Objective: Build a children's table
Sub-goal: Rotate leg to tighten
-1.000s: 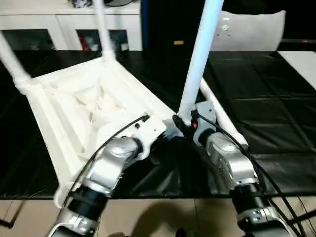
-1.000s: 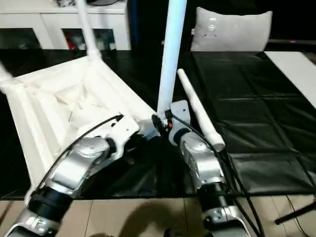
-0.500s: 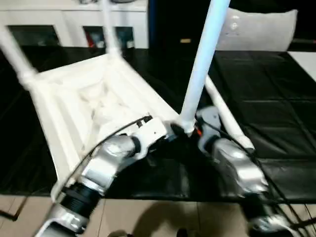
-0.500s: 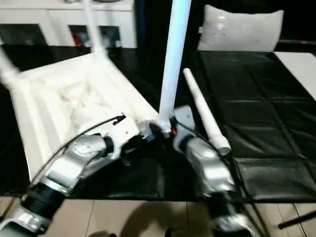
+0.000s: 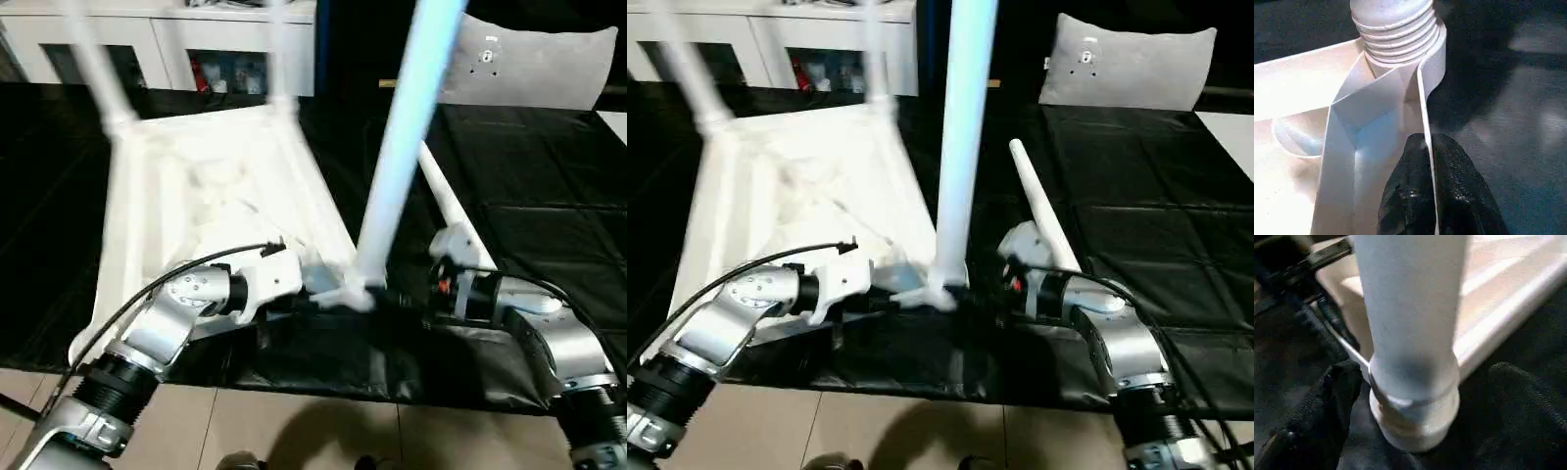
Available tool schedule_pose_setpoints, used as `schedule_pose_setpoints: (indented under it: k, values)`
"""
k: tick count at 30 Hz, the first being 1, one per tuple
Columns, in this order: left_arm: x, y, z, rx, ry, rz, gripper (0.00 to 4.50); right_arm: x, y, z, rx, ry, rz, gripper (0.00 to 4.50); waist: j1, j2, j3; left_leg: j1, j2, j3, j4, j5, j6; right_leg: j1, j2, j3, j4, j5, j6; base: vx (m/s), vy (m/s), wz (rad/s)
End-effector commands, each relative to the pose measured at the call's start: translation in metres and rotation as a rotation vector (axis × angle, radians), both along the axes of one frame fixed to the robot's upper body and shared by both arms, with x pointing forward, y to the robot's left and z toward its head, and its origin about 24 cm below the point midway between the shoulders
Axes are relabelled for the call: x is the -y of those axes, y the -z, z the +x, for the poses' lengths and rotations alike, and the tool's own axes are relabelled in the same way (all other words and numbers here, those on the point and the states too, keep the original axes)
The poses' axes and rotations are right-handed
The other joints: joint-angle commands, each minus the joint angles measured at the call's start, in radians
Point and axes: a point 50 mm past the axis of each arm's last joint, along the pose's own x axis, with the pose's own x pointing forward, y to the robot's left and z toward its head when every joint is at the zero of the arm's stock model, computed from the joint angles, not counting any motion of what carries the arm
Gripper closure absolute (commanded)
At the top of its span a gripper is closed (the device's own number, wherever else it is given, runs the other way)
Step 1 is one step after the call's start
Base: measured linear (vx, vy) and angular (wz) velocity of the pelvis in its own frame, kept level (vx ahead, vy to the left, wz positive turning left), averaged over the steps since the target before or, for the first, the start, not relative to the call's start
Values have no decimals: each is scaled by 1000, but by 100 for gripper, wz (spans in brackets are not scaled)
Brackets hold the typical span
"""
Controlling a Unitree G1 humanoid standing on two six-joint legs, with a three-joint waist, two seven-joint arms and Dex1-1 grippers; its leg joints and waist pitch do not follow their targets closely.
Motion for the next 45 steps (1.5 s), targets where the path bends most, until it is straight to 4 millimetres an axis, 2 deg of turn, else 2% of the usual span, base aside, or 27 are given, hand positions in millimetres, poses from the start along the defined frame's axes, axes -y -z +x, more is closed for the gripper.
schedule_pose_setpoints:
  k: [1,7,11,24,29,32,33,34,35,36,37,39,40,41,45]
  values:
    - [11,-1,-7,-16,142,32,450,-6,-3,-2,23,-75,-30,5,-4,-5,-65,-3,33,3,-65,-141,76,63,-76,49,-72,-292,-176,0,0,0]
    - [8,-4,-7,-28,198,39,450,-8,-1,-4,-20,-129,-26,21,1,-7,-68,-3,33,3,-64,-126,76,64,-74,49,-69,-281,-175,0,0,0]
    - [7,-4,-6,-29,212,46,450,-8,0,-5,-59,-148,-8,60,3,-8,-72,-5,32,4,-61,-106,82,68,-75,49,-65,-249,-182,0,0,0]
    - [6,-3,-5,-36,219,40,450,-10,4,-9,-100,-168,8,171,6,-7,-73,-6,31,5,-59,-105,74,68,-74,47,-65,-261,-176,0,0,0]
    - [6,-3,-6,-32,188,22,450,-20,9,-14,-126,-151,28,177,6,-7,-73,-6,32,4,-60,-99,72,68,-74,48,-64,-259,-171,0,0,0]
    - [8,-1,-5,-36,139,4,450,-28,12,-9,-119,-58,32,178,1,-5,-69,-5,31,3,-63,-118,58,66,-74,47,-68,-300,-160,0,0,0]
    - [14,-2,-3,-30,50,-47,450,-39,14,-3,-115,42,59,178,-2,-3,-65,-6,29,2,-66,-134,49,66,-73,46,-73,-333,-152,0,0,0]
    - [20,-4,1,-24,-33,-92,450,-49,15,1,-117,110,86,178,-14,-3,-61,-7,28,3,-67,-154,30,64,-72,45,-73,-361,-148,0,0,0]
    - [22,-4,2,-22,-61,-106,450,-52,15,2,-119,130,95,178,-21,-4,-61,-5,24,0,-68,-178,18,65,-74,41,-84,-438,-124,0,0,0]
    - [23,-5,3,-21,-75,-115,450,-54,15,4,-117,149,96,178,-23,-5,-62,-7,21,-1,-67,-180,16,67,-74,39,-85,-461,-111,0,0,0]
    - [26,-6,4,-20,-99,-130,450,-56,15,6,-113,182,99,178,-28,-5,-59,-6,22,-2,-70,-188,17,64,-73,40,-91,-493,-92,0,0,0]
    - [29,-6,5,-21,-127,-148,450,-59,16,10,-110,225,100,178,-40,-6,-59,-5,21,-2,-69,-203,21,60,-72,40,-94,-496,-88,0,0,0]
    - [42,-9,8,-17,-207,-209,450,-68,17,19,-119,353,129,178,-44,-7,-61,-6,21,-2,-69,-195,24,61,-72,41,-93,-481,-90,0,0,0]
    - [49,-10,9,-13,-257,-242,450,-73,18,23,-126,416,139,178,-55,-8,-59,-8,22,-1,-67,-190,23,57,-72,42,-89,-461,-109,0,0,0]
    - [68,-12,12,16,-384,-290,450,-83,21,34,-146,584,140,178,-61,-7,-61,-8,17,-1,-64,-167,35,58,-70,42,-91,-443,-107,0,0,0]
